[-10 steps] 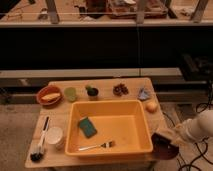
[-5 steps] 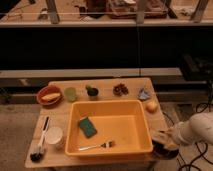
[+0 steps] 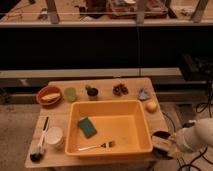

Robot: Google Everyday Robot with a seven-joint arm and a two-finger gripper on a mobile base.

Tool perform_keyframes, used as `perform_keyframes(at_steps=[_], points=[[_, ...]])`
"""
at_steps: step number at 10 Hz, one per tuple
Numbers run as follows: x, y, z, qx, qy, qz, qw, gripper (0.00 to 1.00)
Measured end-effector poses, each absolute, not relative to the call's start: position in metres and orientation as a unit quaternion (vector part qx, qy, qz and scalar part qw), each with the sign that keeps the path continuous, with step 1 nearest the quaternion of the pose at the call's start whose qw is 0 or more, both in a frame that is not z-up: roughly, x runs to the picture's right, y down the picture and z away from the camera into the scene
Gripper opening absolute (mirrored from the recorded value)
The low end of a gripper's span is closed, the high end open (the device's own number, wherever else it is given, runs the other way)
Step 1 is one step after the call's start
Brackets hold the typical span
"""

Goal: Wipe purple bowl with eraser

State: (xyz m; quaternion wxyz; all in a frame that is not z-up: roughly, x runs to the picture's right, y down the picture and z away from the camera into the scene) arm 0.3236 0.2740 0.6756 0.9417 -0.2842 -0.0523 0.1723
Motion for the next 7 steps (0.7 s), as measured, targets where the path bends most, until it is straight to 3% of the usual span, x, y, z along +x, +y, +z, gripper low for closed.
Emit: perform_keyframes(at_steps=[7], points=[[0.38,0.286,0.657,-0.282,-0.028,0.197,0.939,0.0]])
